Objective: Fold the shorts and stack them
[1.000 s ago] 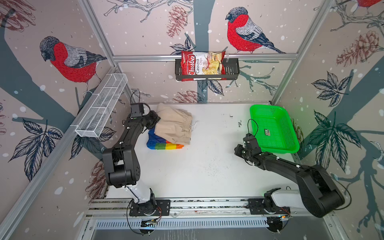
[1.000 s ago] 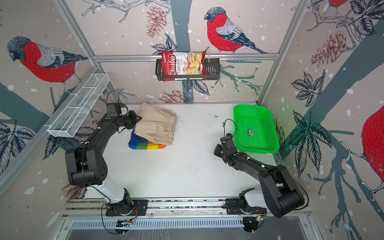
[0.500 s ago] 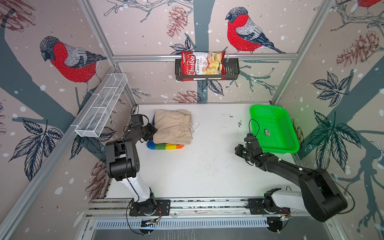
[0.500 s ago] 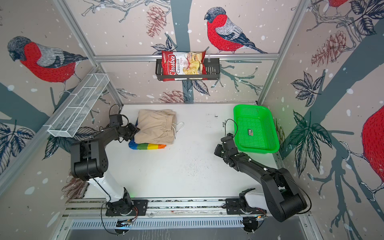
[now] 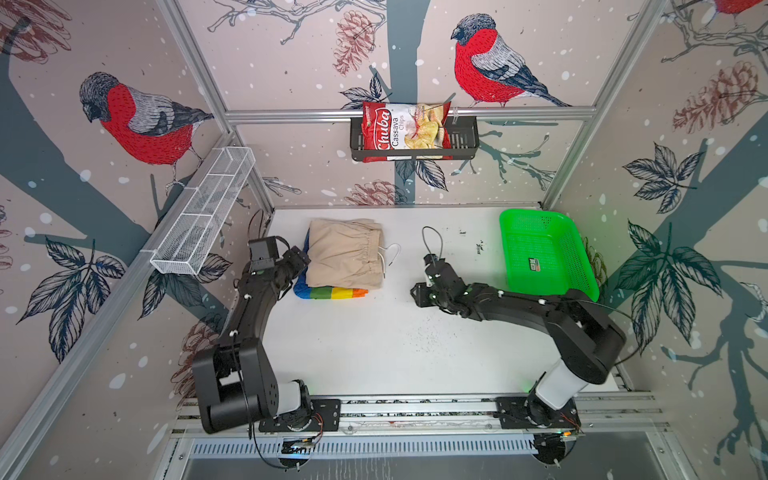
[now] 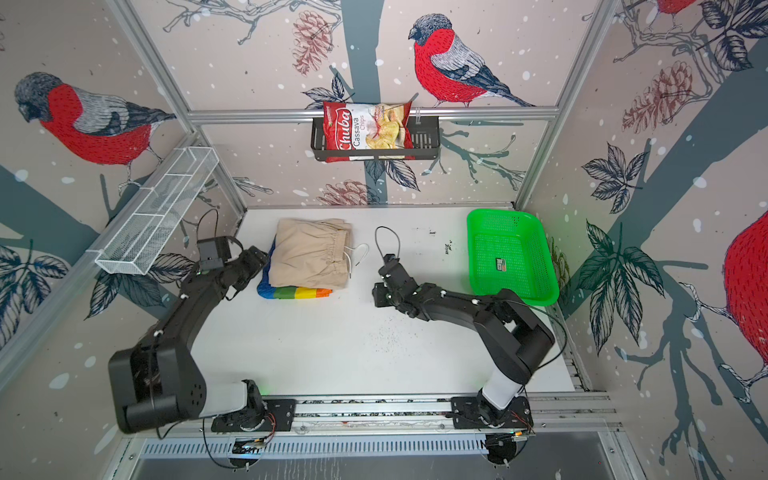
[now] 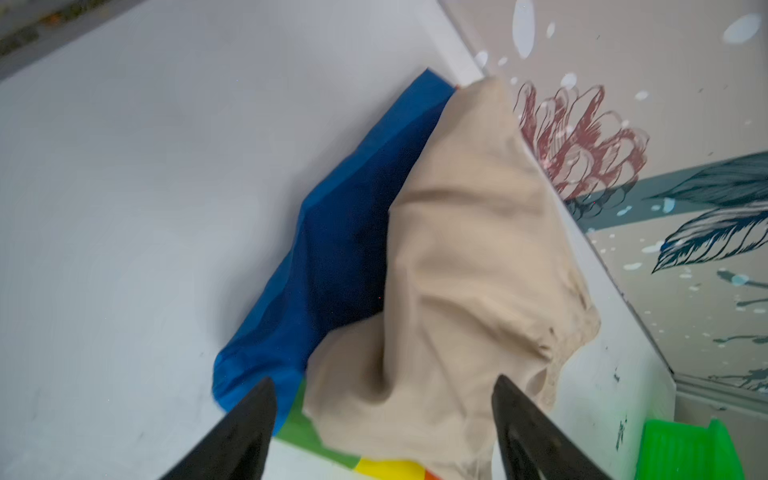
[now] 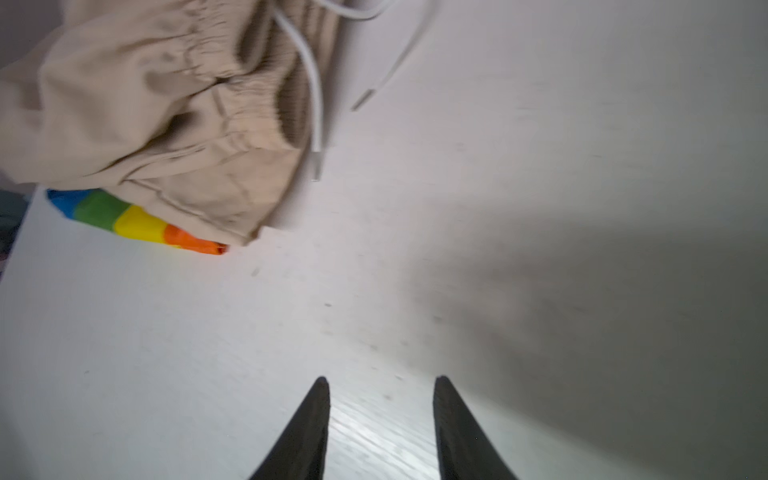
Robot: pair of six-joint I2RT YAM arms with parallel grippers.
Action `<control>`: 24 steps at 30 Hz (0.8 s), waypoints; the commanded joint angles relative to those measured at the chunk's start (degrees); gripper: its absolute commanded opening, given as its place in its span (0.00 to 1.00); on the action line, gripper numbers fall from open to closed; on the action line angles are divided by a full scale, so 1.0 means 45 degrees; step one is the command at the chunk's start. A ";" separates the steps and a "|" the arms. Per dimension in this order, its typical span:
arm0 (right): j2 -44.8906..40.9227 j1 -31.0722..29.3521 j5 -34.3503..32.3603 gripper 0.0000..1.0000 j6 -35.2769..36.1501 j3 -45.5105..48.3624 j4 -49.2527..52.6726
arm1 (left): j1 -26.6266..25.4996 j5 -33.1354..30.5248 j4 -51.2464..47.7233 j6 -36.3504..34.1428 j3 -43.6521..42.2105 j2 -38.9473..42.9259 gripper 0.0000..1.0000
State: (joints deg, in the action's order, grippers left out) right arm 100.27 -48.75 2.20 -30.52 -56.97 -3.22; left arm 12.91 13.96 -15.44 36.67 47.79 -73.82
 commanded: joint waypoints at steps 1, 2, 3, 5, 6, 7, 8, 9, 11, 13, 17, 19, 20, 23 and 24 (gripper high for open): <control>0.1336 -0.0182 0.1764 0.43 0.0313 -0.1346 -0.0338 | -0.0016 0.0614 0.0306 -0.0277 -0.1384 0.0703 0.82; 0.1811 -0.0172 0.2109 0.43 0.0176 -0.1820 -0.0338 | -0.0007 0.0854 0.0637 -0.0266 -0.1840 0.0814 0.82; 0.2226 -0.0182 0.2386 0.43 0.0062 -0.2247 -0.0384 | -0.0016 0.1026 0.0922 -0.0224 -0.2204 0.0794 0.82; 0.2882 -0.0169 0.2863 0.43 -0.0170 -0.2902 -0.0523 | -0.0017 0.1441 0.1601 -0.0109 -0.2669 0.0648 0.82; 0.3246 -0.0167 0.3029 0.43 -0.0307 -0.3241 -0.0538 | -0.0017 0.1628 0.1953 -0.0010 -0.2790 0.0498 0.82; 0.3559 -0.0161 0.3164 0.43 -0.0420 -0.3571 -0.0506 | -0.0026 0.1737 0.2208 0.0092 -0.2838 0.0342 0.82; 0.3970 -0.0162 0.3319 0.43 -0.0591 -0.3932 -0.0420 | -0.0036 0.1805 0.2428 0.0193 -0.2807 0.0170 0.82; 0.4294 -0.0160 0.3499 0.43 -0.0679 -0.4201 -0.0424 | -0.0065 0.1871 0.2576 0.0266 -0.2765 0.0038 0.82; 0.4922 -0.0162 0.3884 0.43 -0.0986 -0.4691 -0.0579 | -0.0142 0.1932 0.2864 0.0443 -0.2591 -0.0253 0.81; 0.5443 -0.0154 0.4161 0.43 -0.1225 -0.5148 -0.0656 | -0.0244 0.1996 0.3068 0.0563 -0.2415 -0.0509 0.79; 0.5902 -0.0067 0.4839 0.30 -0.1701 -0.5726 -0.1157 | -0.0537 0.1914 0.3215 0.0722 -0.2115 -0.0869 0.77; 0.5735 0.0031 0.4998 0.13 -0.1829 -0.5823 -0.1391 | -0.0638 0.1850 0.3207 0.0740 -0.2056 -0.0957 0.76; 0.5572 0.0062 0.5020 0.06 -0.1812 -0.5903 -0.1385 | -0.0675 0.1823 0.3214 0.0745 -0.2050 -0.0992 0.76; 0.4994 0.0188 0.4964 0.00 -0.1597 -0.6200 -0.1063 | -0.0739 0.1668 0.3092 0.0720 -0.2018 -0.1066 0.75; 0.4792 0.0208 0.4908 0.00 -0.1528 -0.6259 -0.0959 | -0.0758 0.1622 0.3062 0.0707 -0.2005 -0.1075 0.75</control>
State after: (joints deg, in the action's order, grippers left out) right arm 124.36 -47.92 23.09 -37.67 -83.96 -6.33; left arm 9.58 22.02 -3.16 40.03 38.20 -78.52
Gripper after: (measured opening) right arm 0.068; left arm 0.751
